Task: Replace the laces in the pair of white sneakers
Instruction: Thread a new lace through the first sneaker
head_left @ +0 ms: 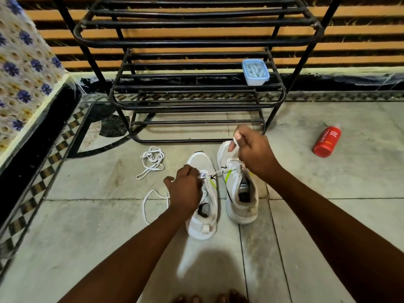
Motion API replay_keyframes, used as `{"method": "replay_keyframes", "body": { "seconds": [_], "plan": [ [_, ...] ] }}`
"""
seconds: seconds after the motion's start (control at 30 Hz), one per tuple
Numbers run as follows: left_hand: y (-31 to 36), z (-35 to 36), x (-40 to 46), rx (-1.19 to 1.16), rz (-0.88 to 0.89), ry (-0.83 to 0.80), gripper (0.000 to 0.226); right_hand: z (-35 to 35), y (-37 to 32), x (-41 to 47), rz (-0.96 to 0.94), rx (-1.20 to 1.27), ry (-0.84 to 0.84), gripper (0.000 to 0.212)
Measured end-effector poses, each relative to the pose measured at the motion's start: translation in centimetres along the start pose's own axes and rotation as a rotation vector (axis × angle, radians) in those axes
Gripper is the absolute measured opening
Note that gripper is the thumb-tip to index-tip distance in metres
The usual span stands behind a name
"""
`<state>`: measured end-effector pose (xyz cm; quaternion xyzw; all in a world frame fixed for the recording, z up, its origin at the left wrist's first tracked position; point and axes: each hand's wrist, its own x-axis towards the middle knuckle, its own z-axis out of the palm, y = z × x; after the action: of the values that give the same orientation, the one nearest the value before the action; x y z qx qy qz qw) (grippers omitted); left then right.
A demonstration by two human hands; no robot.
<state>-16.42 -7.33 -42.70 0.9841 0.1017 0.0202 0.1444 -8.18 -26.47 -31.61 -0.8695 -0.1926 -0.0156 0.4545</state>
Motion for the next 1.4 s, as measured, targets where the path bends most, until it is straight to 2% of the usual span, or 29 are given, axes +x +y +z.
{"method": "replay_keyframes", "body": {
  "seconds": [0.1,0.2,0.27,0.37,0.47,0.5,0.57,0.63,0.7,0.77,0.87,0.93,0.97,1.07,1.17,1.27,1.4],
  "plan": [
    [0.0,-0.1,0.0,0.017,0.018,0.007,0.022,-0.9,0.0,-0.6,-0.155,-0.441,-0.32,0.018],
    [0.0,0.0,0.1,0.026,0.018,0.005,0.022,-1.1,-0.8,-1.5,-0.293,-0.788,-0.533,0.031],
    [-0.1,0.2,0.1,0.015,0.011,0.006,0.022,-1.8,-0.8,-1.5,-0.313,-0.857,-0.535,0.03],
    [-0.1,0.3,0.1,0.006,0.01,0.017,0.02,-3.2,-0.4,-0.6,-0.236,-0.899,-0.504,0.016],
    [-0.1,0.5,0.1,0.007,0.01,0.017,0.021,-3.4,0.1,-0.2,-0.248,-0.938,-0.563,0.024],
    [-0.2,0.5,0.2,0.0,0.004,0.017,0.022,-3.2,0.0,-0.2,-0.3,-0.888,-0.526,0.022],
    [-0.2,0.7,0.2,-0.02,-0.012,0.019,0.025,-2.9,-0.3,-0.2,-0.392,-0.66,-0.324,0.02],
    [-0.2,0.9,0.2,-0.019,-0.016,0.022,0.027,-2.7,-1.5,-0.1,-0.418,-0.439,-0.082,0.021],
    [-0.2,0.9,0.2,-0.013,-0.016,0.02,0.029,-1.9,-2.5,-0.4,-0.405,-0.285,0.067,0.023],
    [-0.2,0.9,0.2,-0.014,-0.011,0.018,0.031,-0.5,-3.3,-1.0,-0.288,-0.07,0.089,0.024],
    [-0.2,0.8,0.1,-0.011,-0.009,0.012,0.033,0.8,-3.8,-2.2,-0.056,0.396,-0.017,0.031],
    [-0.3,0.9,0.1,-0.016,-0.008,0.019,0.032,1.3,-3.6,-2.6,0.042,0.541,-0.072,0.033],
    [-0.3,0.9,0.1,-0.017,-0.004,0.025,0.031,1.4,-3.0,-2.4,0.034,0.467,-0.07,0.033],
    [-0.4,1.1,0.1,-0.029,0.005,0.019,0.031,1.3,-1.3,-1.9,-0.111,0.016,-0.074,0.032],
    [-0.4,0.9,0.3,-0.077,0.012,-0.015,0.026,1.7,-0.5,-1.9,-0.272,-0.322,-0.25,0.025],
    [-0.5,0.9,0.3,-0.113,0.028,-0.014,0.023,2.1,-0.8,-2.0,-0.236,-0.623,-0.423,0.019],
    [-0.7,0.8,0.2,-0.127,0.049,0.03,0.02,1.6,-0.8,-1.8,-0.106,-0.802,-0.519,0.021]
  ]
}}
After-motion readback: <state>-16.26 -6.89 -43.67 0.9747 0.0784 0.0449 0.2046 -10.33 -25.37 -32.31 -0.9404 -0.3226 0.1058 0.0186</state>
